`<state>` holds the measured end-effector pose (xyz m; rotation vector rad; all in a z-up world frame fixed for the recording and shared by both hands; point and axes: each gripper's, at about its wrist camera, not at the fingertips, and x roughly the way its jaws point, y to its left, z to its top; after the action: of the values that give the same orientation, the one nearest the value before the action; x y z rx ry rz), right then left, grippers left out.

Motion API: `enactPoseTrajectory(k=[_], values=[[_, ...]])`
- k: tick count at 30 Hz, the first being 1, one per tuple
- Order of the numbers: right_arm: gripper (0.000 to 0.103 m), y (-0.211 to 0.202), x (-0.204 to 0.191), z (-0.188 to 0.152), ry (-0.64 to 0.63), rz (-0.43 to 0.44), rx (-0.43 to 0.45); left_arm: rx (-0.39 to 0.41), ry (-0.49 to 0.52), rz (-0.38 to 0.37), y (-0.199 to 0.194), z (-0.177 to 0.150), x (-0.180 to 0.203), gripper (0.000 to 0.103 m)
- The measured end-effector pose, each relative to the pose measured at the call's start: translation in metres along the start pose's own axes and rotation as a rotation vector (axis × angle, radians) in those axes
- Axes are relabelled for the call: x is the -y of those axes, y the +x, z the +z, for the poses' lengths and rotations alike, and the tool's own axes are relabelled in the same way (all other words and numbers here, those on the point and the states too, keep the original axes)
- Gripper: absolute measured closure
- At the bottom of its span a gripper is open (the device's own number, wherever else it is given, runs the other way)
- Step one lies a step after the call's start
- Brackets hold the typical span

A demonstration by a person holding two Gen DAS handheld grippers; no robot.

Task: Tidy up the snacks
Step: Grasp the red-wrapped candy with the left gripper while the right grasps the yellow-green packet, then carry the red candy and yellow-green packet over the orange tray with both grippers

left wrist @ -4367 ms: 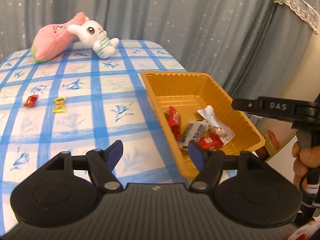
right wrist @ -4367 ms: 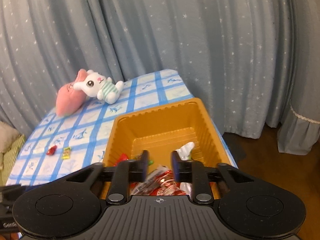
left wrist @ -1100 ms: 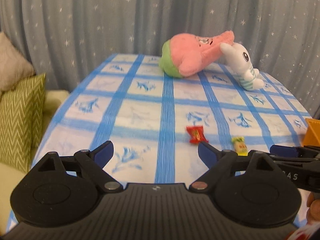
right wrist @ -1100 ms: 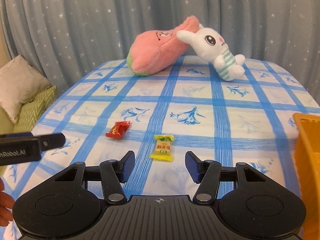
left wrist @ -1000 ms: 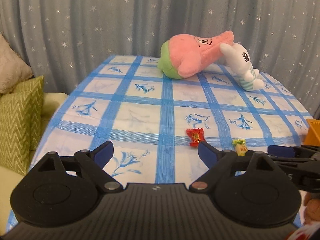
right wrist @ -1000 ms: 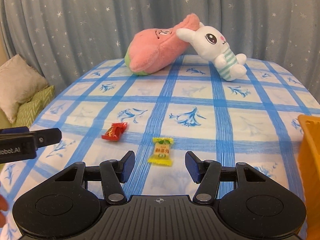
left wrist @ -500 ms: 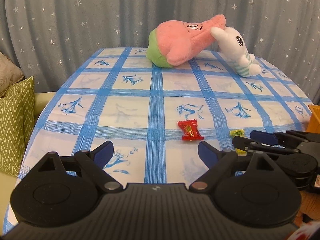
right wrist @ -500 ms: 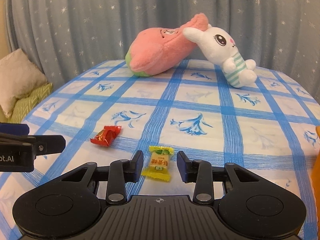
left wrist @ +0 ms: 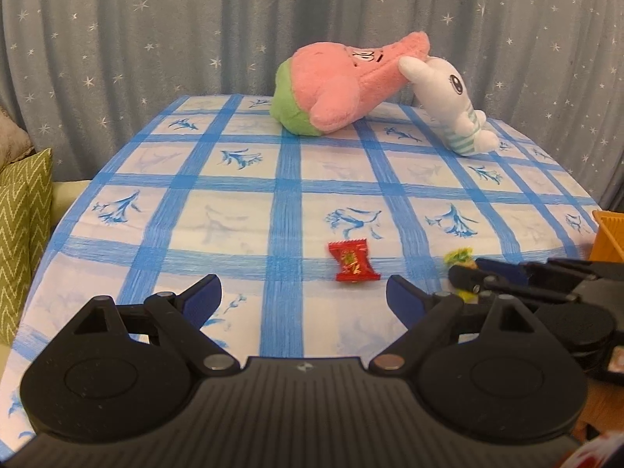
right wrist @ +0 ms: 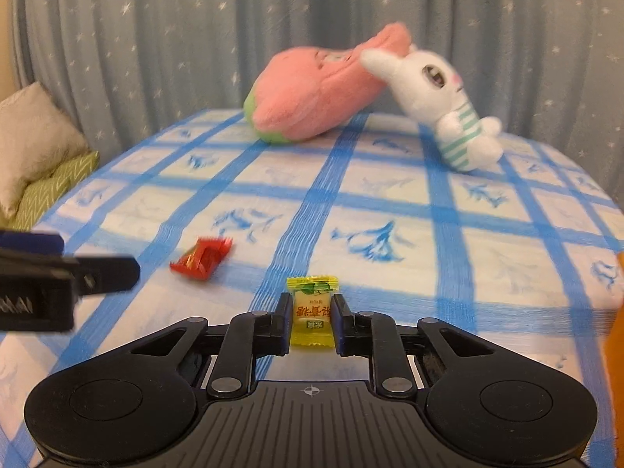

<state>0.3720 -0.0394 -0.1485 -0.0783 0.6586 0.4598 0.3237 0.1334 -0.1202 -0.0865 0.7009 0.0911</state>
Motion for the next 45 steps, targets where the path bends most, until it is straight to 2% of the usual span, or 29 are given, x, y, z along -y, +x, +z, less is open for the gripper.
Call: enactPoseTrajectory(k=[6, 11, 15, 25, 32, 39, 45], values=[[0.082, -0.015, 0.014, 0.011, 0.047, -0.026, 0.030, 0.020, 0.048, -0.021, 0.019, 0.003, 0.016, 0.015], [0.082, -0.019, 0.029, 0.012, 0.097, -0.045, 0.013, 0.037, 0.064, -0.026, 0.037, 0.007, 0.018, 0.036], [0.082, -0.020, 0.033, 0.013, 0.118, -0.047, 0.010, 0.033, 0.053, -0.033, 0.049, 0.008, 0.018, 0.046], [0.082, -0.016, 0.035, 0.012, 0.124, -0.046, -0.002, -0.008, 0.117, -0.047, 0.066, 0.004, 0.034, 0.075], [0.082, -0.017, 0.035, 0.013, 0.127, -0.043, -0.003, -0.018, 0.127, -0.035, 0.060, 0.002, 0.034, 0.083], [0.082, -0.026, 0.031, 0.011, 0.116, -0.030, -0.008, -0.035, 0.101, -0.042, 0.038, -0.001, 0.036, 0.083], [0.082, -0.052, 0.030, 0.003, 0.128, -0.031, -0.009, -0.033, 0.065, -0.067, 0.003, -0.009, 0.046, 0.083]])
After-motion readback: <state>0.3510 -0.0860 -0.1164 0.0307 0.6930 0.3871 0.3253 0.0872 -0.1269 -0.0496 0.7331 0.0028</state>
